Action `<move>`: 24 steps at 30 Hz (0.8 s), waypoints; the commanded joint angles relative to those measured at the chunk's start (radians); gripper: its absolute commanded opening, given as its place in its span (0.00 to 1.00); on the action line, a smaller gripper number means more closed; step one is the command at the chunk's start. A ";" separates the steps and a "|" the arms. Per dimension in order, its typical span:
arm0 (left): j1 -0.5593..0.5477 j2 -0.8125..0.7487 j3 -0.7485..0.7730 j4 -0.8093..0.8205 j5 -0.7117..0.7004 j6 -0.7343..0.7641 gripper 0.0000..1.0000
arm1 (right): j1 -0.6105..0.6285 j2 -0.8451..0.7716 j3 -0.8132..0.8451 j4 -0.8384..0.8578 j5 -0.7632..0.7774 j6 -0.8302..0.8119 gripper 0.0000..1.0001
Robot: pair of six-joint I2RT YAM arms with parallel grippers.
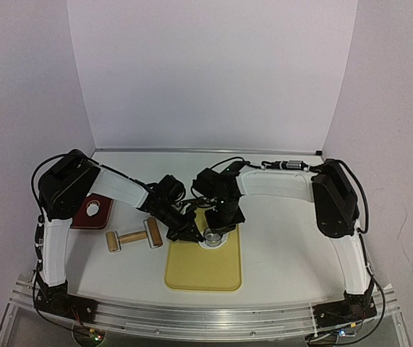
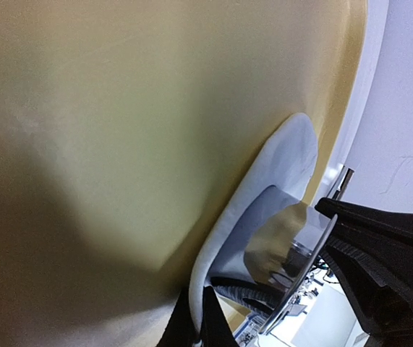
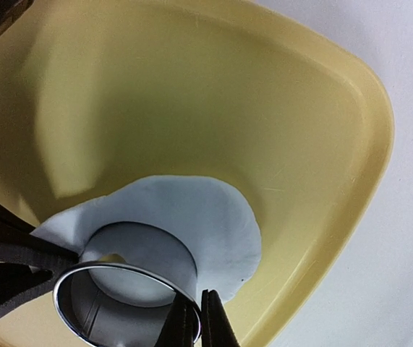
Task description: Roll out the dumpling wrappers from the dough
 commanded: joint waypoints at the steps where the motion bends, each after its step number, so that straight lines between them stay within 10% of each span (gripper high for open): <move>1: -0.002 0.039 0.002 -0.085 -0.180 0.013 0.00 | 0.011 0.056 0.005 -0.038 0.048 0.002 0.00; 24: 0.089 -0.141 -0.096 -0.072 -0.397 -0.017 0.00 | 0.010 0.059 0.008 -0.055 0.062 0.004 0.00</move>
